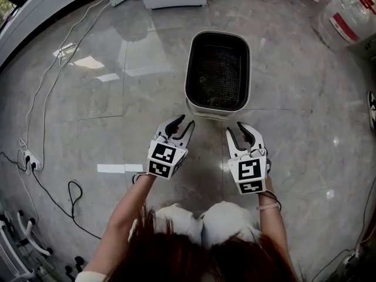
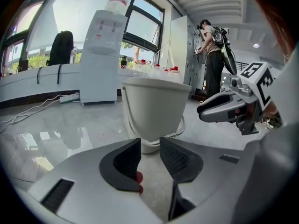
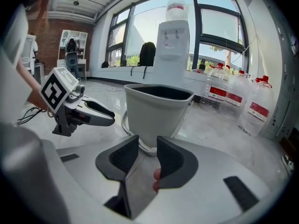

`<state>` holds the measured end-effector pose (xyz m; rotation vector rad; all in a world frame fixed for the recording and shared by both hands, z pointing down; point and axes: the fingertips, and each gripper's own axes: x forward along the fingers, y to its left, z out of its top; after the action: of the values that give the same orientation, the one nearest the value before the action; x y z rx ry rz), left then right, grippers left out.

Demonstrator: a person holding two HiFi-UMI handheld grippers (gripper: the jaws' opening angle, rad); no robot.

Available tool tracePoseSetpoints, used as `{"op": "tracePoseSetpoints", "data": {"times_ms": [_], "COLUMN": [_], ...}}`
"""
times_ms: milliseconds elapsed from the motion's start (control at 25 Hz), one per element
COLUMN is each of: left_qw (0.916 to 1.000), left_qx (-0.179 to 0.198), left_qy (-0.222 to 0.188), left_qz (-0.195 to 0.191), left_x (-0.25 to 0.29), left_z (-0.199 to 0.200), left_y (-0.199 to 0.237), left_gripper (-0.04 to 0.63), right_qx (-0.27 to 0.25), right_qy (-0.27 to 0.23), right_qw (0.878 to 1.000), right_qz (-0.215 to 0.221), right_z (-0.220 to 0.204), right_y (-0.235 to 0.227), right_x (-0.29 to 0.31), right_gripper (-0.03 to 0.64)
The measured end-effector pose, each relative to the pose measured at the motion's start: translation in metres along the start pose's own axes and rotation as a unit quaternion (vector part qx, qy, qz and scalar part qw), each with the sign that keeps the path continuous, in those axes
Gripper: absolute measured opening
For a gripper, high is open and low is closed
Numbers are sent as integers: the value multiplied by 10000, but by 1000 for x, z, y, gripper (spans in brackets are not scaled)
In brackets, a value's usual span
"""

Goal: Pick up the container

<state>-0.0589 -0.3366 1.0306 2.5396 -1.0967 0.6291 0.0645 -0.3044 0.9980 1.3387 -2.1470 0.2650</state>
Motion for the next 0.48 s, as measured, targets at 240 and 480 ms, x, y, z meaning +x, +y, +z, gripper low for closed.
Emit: {"op": "tracePoseSetpoints", "data": {"times_ms": [240, 480], "left_qw": [9993, 9960], "left_qx": [180, 298], "left_qy": [226, 615], "left_qz": [-250, -580], "left_x": [20, 42], "left_z": [-18, -39], "left_y": [0, 0], "left_gripper": [153, 198], "right_qx": [234, 551], "right_qy": [300, 578], "right_qw": [9990, 9960], "right_qz": [237, 395], "right_z": [-25, -42], "right_y": [2, -1], "right_x": [21, 44], "right_gripper": [158, 192]}}
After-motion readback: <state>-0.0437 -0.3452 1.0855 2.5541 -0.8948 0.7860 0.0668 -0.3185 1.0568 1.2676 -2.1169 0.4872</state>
